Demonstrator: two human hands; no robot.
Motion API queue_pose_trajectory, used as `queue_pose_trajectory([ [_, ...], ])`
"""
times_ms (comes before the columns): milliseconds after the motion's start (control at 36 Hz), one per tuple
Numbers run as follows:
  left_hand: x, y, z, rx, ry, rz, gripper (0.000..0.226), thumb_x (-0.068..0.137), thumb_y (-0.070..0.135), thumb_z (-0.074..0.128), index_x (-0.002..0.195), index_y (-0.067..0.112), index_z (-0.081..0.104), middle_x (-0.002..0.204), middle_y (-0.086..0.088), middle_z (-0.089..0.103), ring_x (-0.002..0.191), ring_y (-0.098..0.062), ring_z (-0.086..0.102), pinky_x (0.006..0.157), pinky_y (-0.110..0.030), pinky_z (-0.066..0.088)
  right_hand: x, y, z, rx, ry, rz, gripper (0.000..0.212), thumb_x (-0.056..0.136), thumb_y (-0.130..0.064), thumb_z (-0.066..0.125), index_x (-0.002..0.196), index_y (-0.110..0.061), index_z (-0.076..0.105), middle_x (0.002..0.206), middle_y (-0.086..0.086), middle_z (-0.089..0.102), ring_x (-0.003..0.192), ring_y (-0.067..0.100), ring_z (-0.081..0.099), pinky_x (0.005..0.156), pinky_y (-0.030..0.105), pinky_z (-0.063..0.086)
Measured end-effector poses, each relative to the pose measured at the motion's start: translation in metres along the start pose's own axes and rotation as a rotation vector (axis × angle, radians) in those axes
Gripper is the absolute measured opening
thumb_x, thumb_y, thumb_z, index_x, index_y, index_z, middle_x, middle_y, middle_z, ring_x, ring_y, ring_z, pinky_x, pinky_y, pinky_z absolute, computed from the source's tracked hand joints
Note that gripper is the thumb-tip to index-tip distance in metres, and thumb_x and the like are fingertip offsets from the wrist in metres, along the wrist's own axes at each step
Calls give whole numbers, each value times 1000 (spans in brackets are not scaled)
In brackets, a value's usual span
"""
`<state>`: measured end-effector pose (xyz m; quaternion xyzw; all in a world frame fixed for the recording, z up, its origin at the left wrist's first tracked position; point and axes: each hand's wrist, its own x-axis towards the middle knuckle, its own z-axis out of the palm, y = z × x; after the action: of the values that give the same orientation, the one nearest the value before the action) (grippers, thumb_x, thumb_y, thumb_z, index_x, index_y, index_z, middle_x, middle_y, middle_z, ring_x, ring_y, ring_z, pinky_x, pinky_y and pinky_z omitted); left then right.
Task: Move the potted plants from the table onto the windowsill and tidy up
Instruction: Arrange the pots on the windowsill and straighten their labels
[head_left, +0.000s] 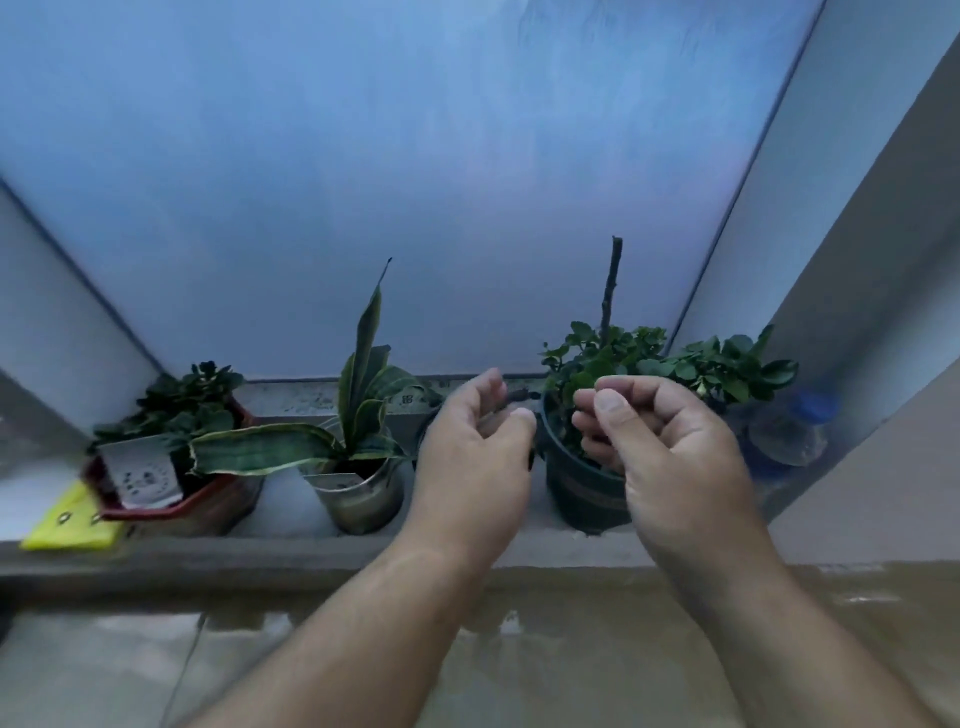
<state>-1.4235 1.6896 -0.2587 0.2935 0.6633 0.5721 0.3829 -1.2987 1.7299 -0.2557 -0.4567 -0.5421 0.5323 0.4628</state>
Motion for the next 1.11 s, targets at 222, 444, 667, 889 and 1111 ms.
queue_pose_trajectory([
  [222, -25, 15, -69, -22, 184, 15, 44, 97, 18, 61, 138, 31, 53, 125, 19, 60, 112, 4, 61, 101, -33, 53, -4, 9, 74, 100, -198, 50, 8, 96, -19, 64, 101, -20, 69, 93, 5, 77, 89, 23, 73, 84, 40, 61],
  [444, -73, 33, -176, -18, 508, 69, 38, 95, 15, 63, 130, 26, 59, 122, 12, 64, 112, -7, 66, 92, -35, 58, -34, 16, 176, 180, -437, 121, 6, 98, -17, 63, 102, -16, 67, 101, 13, 74, 83, 16, 72, 78, 34, 59],
  [667, -105, 20, -236, -88, 718, 59, 36, 94, 11, 63, 127, 23, 62, 118, 8, 67, 111, -14, 68, 90, -38, 58, -56, 24, 210, 57, -537, 100, 8, 96, -21, 66, 103, -21, 68, 92, 1, 75, 88, 22, 74, 78, 38, 62],
  [889, -60, 27, -247, -125, 650, 98, 33, 94, 11, 62, 125, 21, 60, 119, 5, 64, 111, -16, 67, 84, -33, 59, -42, 28, 172, -62, -436, 98, 8, 96, -19, 66, 103, -21, 68, 100, 11, 74, 86, 22, 73, 79, 44, 62],
  [1111, -22, 34, -265, -195, 558, 168, 34, 92, 12, 63, 125, 20, 60, 117, 3, 64, 112, -18, 67, 81, -32, 58, -41, 12, 130, -227, -288, 58, 9, 94, -23, 68, 103, -24, 71, 97, 3, 76, 86, 14, 74, 76, 36, 62],
])
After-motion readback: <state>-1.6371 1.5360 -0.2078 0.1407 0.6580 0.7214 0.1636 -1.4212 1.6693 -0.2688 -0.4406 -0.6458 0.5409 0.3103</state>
